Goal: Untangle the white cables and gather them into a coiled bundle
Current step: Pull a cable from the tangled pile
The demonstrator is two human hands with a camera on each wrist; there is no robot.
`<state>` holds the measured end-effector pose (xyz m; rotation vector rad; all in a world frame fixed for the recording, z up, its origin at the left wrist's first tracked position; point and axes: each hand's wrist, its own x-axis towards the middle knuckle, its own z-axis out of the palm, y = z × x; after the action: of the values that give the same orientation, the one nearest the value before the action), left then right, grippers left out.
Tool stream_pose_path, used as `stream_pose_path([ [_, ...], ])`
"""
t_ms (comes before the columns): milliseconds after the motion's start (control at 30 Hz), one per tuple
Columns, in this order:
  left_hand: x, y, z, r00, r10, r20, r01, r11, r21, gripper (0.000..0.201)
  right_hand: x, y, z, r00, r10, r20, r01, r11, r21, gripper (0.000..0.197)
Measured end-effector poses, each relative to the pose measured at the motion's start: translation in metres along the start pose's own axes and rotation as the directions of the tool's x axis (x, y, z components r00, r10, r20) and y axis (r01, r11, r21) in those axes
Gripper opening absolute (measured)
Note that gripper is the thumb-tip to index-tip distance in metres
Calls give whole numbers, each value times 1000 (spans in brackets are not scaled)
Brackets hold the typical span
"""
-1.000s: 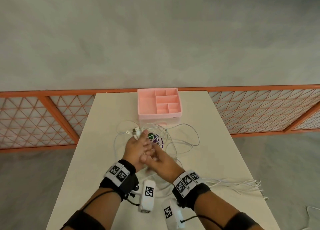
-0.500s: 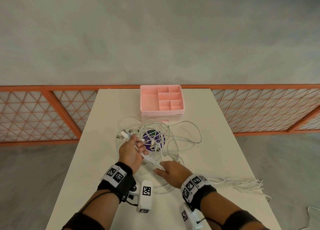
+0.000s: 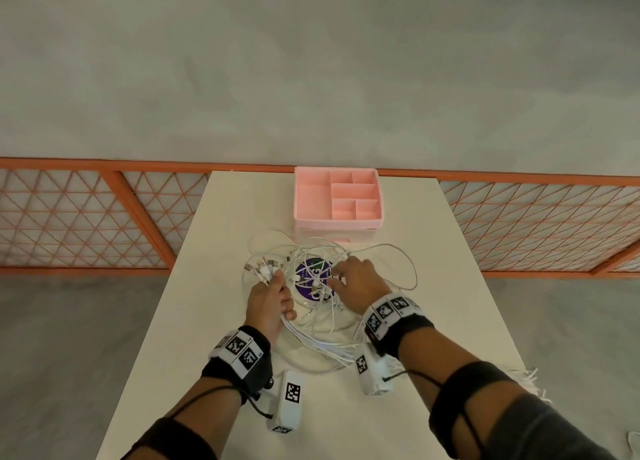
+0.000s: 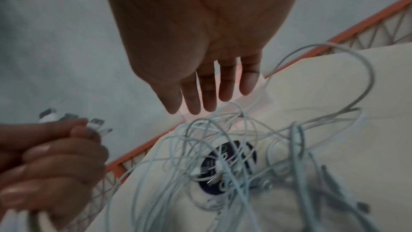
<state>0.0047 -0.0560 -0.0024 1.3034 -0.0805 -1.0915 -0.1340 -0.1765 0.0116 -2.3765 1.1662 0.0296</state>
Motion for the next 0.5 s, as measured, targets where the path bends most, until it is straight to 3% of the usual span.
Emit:
stream_pose_path([
  [67,-3,2,4,1000,-3,1,3,1000,31,39,13,-14,15,997,26,79,-31,998,62,33],
  [167,-5,3,6,1000,-27,8,27,999,40,37,19,-27,28,989,25,149,-69,952,299,21],
  [333,1,4,-1,988,-147,52,151,985,-80,28,8,-46,14,994,63,-89,15,736,677,15],
  [433,6,8,-1,972,-212,100,228,954,-196,30,-2,-52,3,993,81,-88,32,530,847,11],
  [500,8,16,5,960,-242,140,273,919,-284,34,-11,-50,2,997,20,-75,57,472,880,12],
])
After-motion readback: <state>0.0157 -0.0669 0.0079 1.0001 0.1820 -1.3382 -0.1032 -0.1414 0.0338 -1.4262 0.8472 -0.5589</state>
